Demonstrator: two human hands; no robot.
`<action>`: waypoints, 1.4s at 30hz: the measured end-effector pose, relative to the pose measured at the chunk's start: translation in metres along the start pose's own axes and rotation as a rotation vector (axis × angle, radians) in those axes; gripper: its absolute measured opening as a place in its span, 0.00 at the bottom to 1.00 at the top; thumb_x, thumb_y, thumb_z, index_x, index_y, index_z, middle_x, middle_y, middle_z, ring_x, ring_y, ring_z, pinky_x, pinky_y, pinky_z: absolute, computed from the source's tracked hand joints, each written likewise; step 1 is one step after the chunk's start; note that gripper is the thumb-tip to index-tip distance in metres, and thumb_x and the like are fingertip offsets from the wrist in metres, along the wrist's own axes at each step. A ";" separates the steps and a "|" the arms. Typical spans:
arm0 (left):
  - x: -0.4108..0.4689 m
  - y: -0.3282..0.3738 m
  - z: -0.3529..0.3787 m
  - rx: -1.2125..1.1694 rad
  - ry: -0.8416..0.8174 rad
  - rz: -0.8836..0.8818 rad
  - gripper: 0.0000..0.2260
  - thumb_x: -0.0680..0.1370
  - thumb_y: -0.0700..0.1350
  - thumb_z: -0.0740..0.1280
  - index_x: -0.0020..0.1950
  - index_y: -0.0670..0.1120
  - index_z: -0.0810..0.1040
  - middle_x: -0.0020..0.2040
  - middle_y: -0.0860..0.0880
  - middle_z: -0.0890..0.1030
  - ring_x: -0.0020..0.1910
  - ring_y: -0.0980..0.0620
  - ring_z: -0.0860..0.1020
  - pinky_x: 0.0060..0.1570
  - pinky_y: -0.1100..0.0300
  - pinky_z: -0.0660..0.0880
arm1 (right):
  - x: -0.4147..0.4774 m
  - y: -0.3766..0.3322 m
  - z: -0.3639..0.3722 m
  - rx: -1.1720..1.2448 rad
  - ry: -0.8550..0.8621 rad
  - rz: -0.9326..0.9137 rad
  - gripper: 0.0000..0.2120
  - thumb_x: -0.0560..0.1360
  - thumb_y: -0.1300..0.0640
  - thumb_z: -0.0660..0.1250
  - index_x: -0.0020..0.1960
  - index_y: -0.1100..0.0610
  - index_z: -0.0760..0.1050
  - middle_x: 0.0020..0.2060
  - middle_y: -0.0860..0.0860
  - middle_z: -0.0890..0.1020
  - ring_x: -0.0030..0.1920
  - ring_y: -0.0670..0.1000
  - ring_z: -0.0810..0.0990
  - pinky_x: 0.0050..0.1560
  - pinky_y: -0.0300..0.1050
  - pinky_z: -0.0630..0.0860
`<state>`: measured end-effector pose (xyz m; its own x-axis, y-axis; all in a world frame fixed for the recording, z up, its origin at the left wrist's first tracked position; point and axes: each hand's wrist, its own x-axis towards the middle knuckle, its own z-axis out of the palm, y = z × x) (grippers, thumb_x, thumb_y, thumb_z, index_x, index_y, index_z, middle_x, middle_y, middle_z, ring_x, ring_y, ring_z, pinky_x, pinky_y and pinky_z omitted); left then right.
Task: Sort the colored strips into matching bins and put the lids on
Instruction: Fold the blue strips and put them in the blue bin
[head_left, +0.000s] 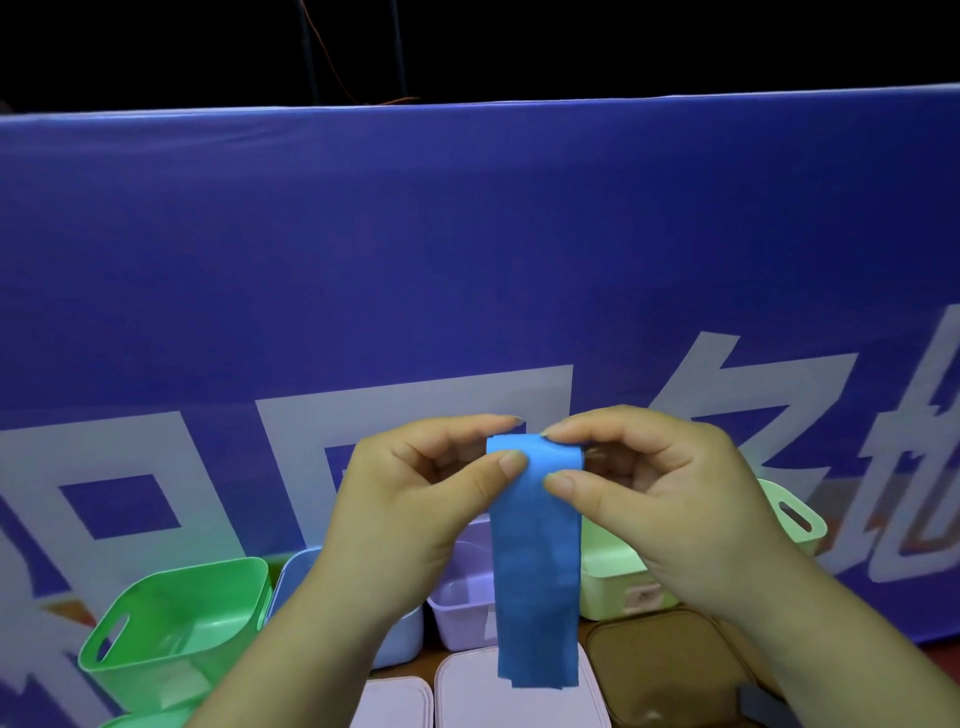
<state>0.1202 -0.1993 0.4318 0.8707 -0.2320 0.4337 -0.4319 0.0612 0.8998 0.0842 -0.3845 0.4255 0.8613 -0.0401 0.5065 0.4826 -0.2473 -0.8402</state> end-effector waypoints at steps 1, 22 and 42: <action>0.000 0.000 0.000 0.004 -0.003 0.004 0.12 0.67 0.44 0.73 0.49 0.48 0.86 0.41 0.52 0.87 0.40 0.56 0.85 0.39 0.69 0.78 | 0.000 0.000 0.000 0.000 -0.002 0.002 0.14 0.69 0.66 0.76 0.50 0.51 0.84 0.45 0.45 0.86 0.47 0.48 0.86 0.48 0.37 0.80; -0.002 -0.009 -0.003 0.091 -0.069 0.155 0.14 0.70 0.44 0.75 0.53 0.56 0.84 0.48 0.50 0.85 0.46 0.45 0.83 0.46 0.57 0.81 | 0.004 -0.006 -0.004 0.066 -0.023 0.084 0.17 0.65 0.51 0.71 0.52 0.53 0.82 0.45 0.47 0.87 0.47 0.48 0.85 0.44 0.37 0.81; -0.001 -0.005 0.001 -0.029 -0.009 -0.001 0.11 0.68 0.38 0.74 0.49 0.48 0.85 0.41 0.50 0.87 0.38 0.57 0.84 0.35 0.69 0.77 | -0.003 -0.002 -0.003 0.032 -0.042 0.047 0.16 0.70 0.68 0.75 0.52 0.50 0.82 0.46 0.46 0.86 0.48 0.49 0.85 0.47 0.38 0.81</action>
<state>0.1209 -0.2005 0.4268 0.8686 -0.2412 0.4329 -0.4243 0.0892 0.9011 0.0804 -0.3869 0.4261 0.8887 -0.0095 0.4585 0.4460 -0.2149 -0.8689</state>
